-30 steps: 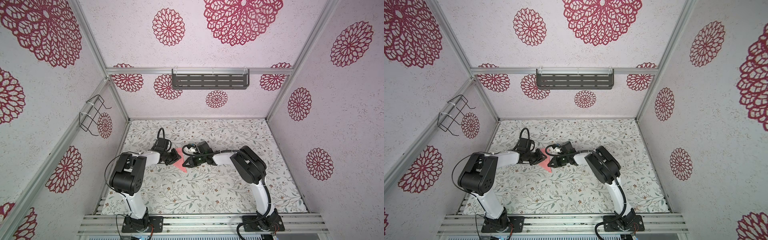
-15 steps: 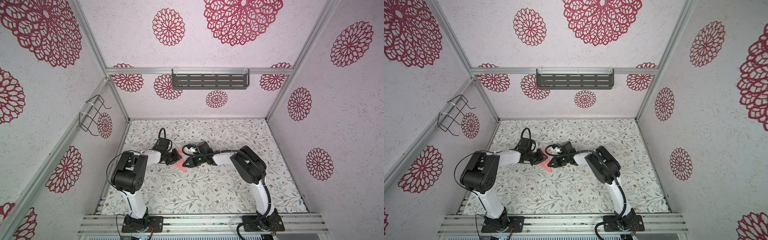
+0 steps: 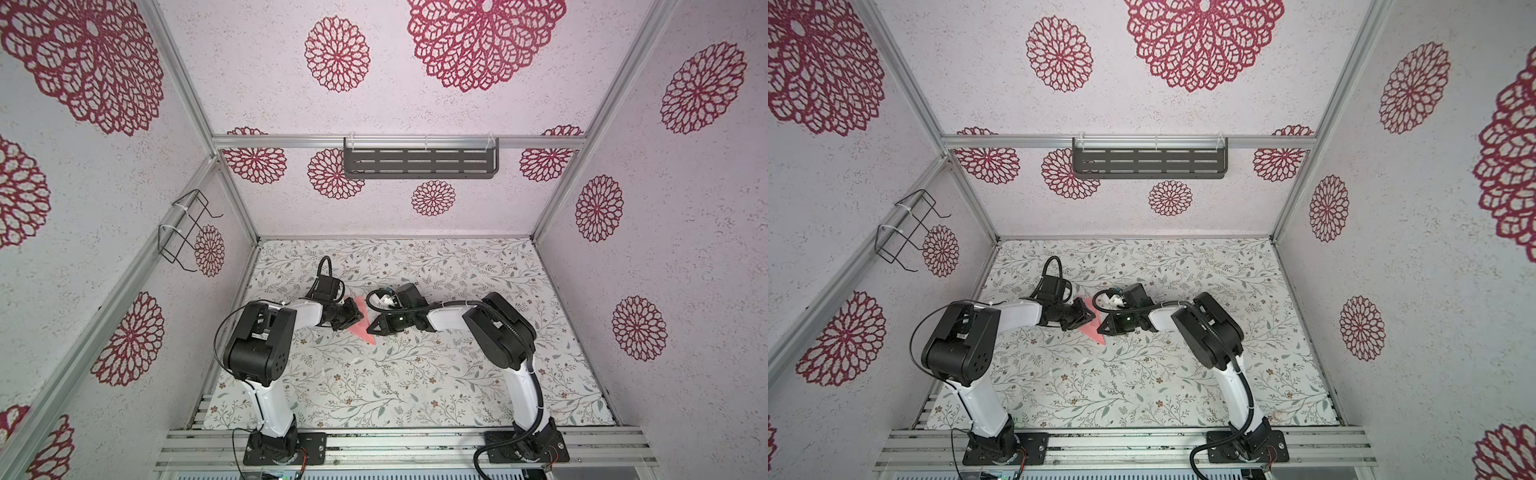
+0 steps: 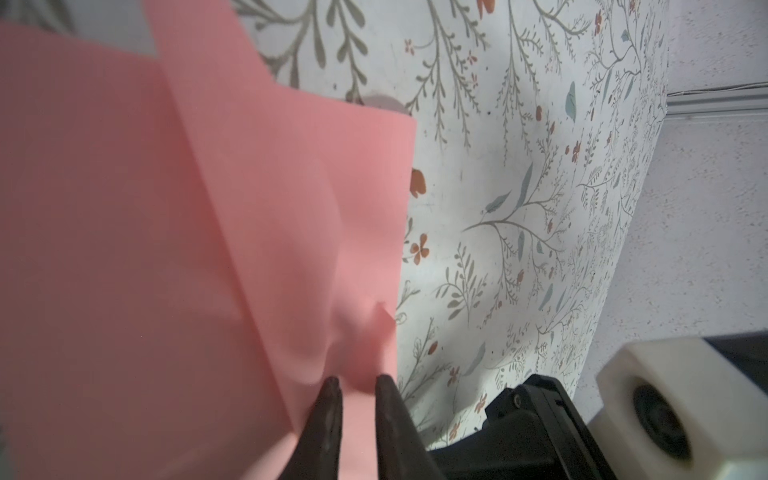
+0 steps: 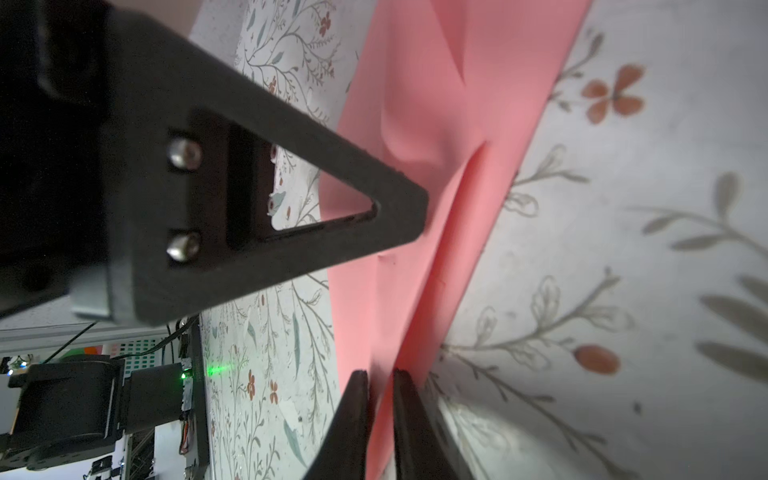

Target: Fold a paper plane with a square sheet of paper (pick it up from the middle)

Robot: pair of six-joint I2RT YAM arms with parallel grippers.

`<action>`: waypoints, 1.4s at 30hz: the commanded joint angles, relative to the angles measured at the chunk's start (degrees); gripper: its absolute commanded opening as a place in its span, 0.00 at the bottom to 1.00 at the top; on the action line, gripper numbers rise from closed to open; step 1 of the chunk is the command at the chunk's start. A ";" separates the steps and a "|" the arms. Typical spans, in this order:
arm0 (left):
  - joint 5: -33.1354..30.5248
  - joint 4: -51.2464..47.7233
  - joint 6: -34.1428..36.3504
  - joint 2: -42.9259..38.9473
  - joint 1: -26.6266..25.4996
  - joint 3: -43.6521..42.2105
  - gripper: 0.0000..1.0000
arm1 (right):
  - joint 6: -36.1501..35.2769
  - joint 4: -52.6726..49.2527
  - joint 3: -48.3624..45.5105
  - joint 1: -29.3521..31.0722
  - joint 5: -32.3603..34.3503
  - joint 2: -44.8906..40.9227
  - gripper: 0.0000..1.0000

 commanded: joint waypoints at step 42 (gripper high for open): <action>-0.93 -2.20 -3.32 4.35 -0.39 1.33 0.18 | 10.20 2.67 -5.03 2.98 11.08 -12.13 0.20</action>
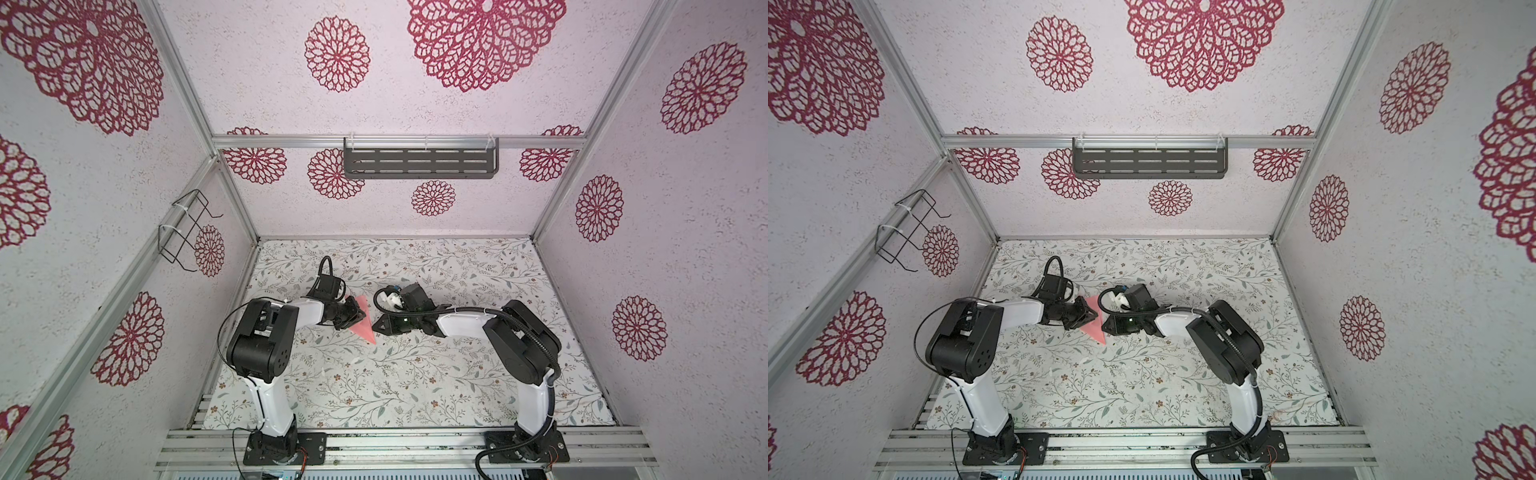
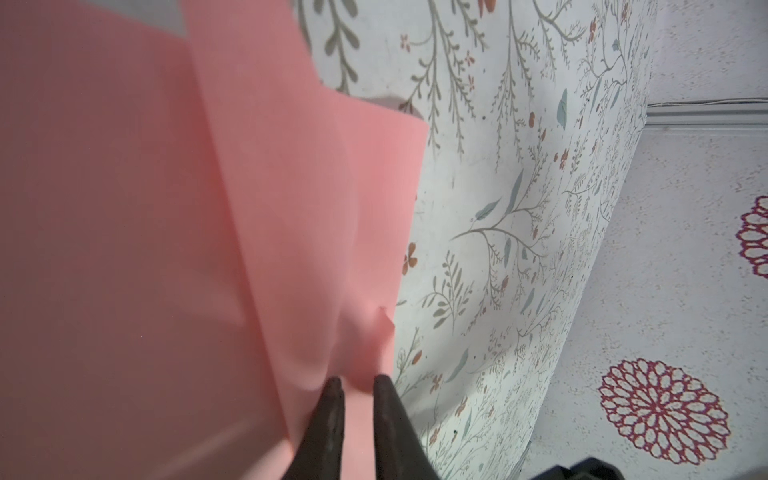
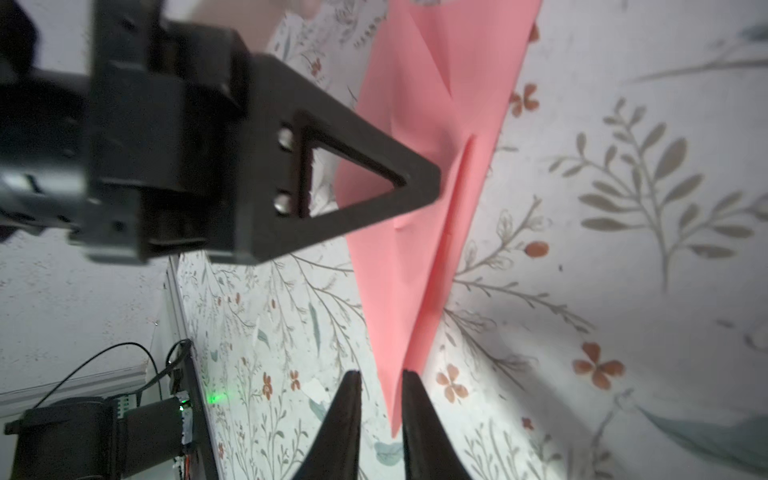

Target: Fold a paper plane with a square sheet of paper (pick it up from the middle)

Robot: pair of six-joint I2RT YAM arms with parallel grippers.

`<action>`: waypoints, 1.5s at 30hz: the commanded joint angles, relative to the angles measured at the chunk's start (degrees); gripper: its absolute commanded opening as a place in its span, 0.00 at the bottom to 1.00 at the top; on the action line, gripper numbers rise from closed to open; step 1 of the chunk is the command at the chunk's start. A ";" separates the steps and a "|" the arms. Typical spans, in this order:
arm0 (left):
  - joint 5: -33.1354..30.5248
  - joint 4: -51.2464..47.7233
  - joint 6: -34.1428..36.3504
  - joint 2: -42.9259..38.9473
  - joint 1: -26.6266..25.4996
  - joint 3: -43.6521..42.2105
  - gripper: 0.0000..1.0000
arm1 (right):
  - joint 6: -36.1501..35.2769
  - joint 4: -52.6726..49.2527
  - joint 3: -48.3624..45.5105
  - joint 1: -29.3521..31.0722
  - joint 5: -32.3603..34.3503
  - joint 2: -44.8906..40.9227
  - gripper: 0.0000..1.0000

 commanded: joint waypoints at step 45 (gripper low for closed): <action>-4.94 -5.74 -0.25 3.07 0.01 -0.48 0.18 | 10.32 1.70 -3.13 0.22 -8.25 5.99 0.10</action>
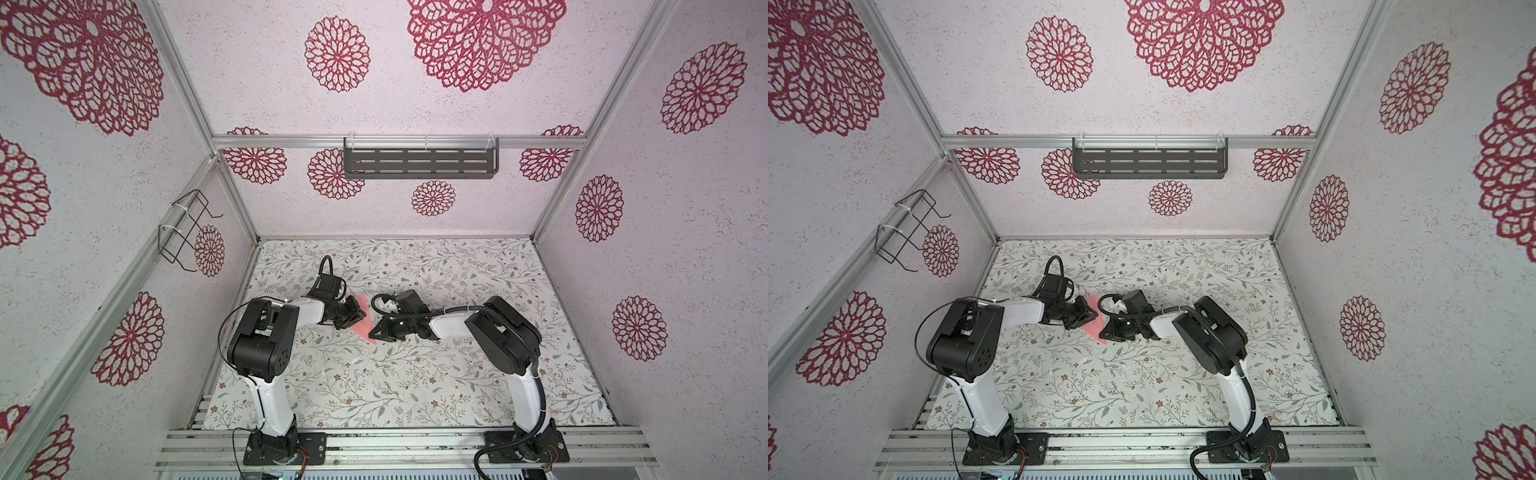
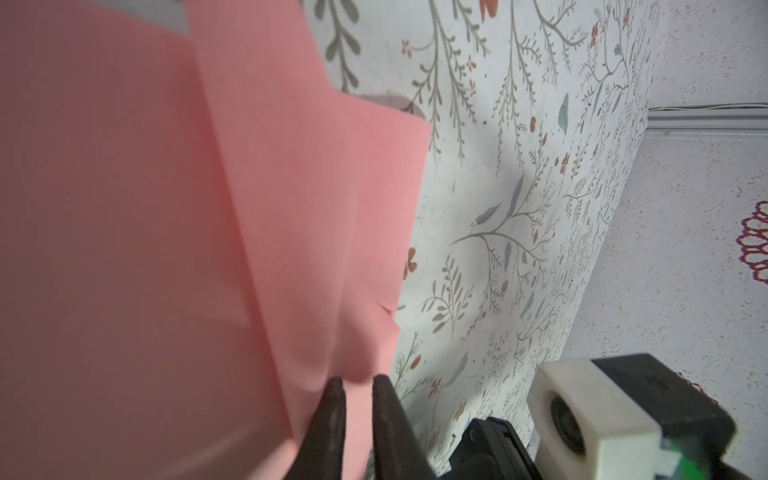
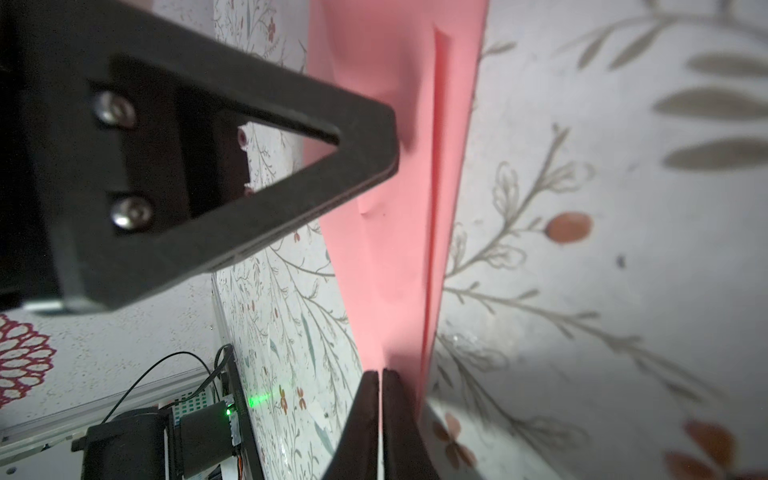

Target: Fold a paper plane with a square sheet of paper (pick it up from the middle)

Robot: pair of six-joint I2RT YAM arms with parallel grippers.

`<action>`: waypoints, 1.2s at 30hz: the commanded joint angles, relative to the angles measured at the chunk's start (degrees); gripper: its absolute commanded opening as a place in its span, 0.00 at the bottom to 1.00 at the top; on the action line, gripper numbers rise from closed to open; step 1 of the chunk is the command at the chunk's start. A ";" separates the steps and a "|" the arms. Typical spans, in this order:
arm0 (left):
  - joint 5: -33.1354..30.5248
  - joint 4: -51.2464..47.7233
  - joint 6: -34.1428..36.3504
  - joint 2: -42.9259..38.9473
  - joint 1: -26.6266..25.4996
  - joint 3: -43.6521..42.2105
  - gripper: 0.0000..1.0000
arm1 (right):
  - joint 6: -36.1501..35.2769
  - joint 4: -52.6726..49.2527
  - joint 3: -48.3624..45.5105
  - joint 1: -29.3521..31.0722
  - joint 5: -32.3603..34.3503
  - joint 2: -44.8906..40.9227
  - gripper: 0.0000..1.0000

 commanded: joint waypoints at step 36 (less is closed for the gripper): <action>2.50 0.97 3.79 -5.37 0.05 -0.70 0.21 | -6.22 -5.66 1.39 -0.50 4.18 2.10 0.11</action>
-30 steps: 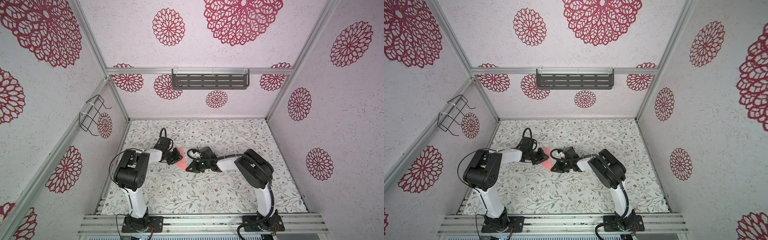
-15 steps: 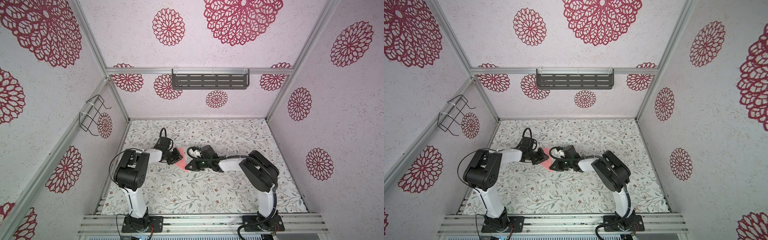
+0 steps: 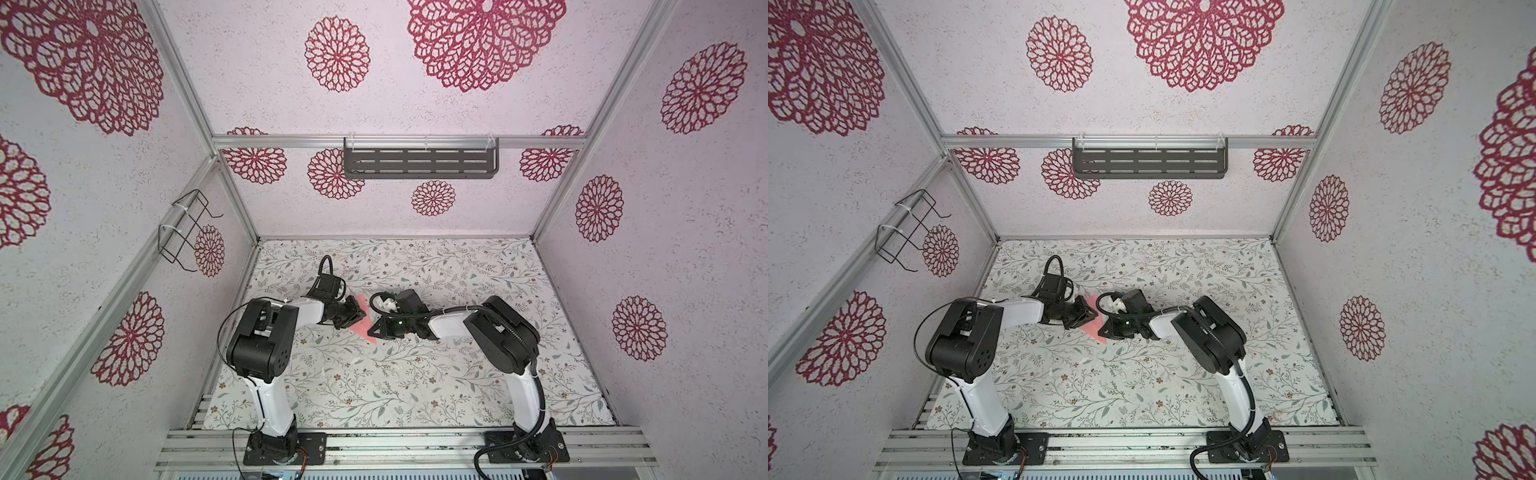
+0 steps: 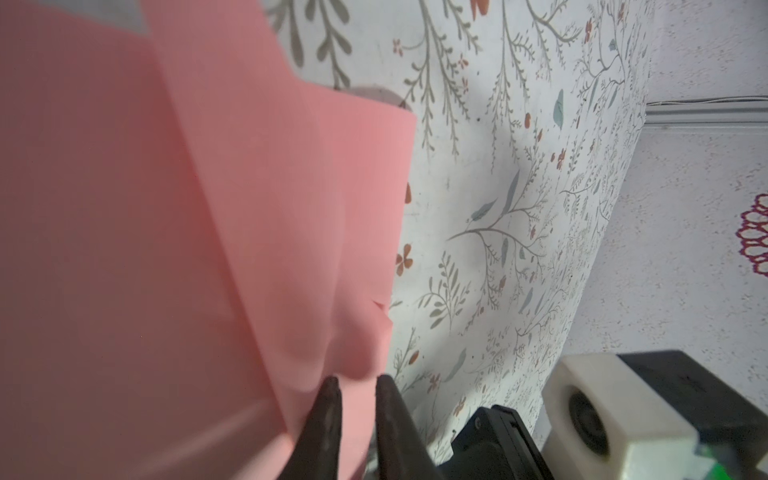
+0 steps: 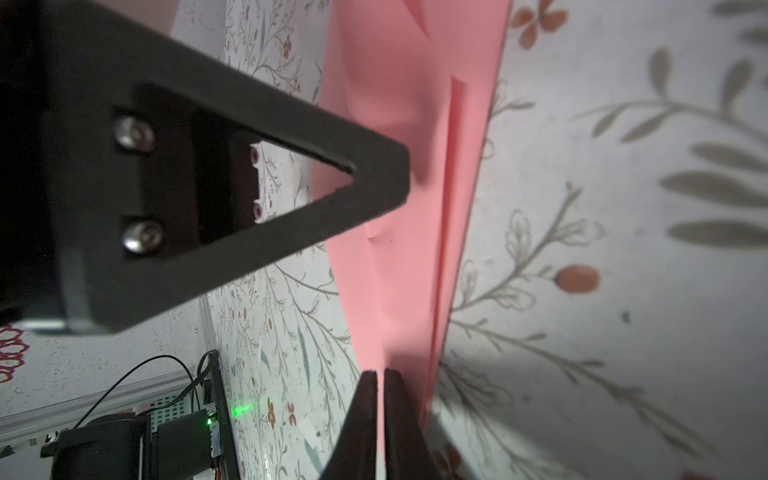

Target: Fold a paper plane with a square sheet of paper (pick it up from the middle)

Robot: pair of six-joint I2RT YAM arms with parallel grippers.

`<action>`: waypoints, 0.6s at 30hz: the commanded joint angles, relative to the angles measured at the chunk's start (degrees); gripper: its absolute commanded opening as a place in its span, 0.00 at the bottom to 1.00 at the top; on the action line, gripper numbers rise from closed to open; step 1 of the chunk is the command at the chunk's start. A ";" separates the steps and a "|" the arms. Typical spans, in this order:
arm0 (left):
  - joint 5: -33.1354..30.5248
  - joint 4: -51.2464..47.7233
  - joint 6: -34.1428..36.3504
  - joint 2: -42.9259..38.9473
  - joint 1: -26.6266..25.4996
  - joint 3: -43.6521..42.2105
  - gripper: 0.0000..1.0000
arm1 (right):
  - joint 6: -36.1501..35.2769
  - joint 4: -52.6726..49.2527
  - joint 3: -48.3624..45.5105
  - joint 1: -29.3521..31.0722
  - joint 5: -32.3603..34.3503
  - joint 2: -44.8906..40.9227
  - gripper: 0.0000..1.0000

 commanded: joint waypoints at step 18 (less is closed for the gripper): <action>2.17 22.75 2.46 -12.04 -4.10 -17.02 0.25 | -10.67 -12.91 -4.21 -2.02 -2.69 -0.80 0.11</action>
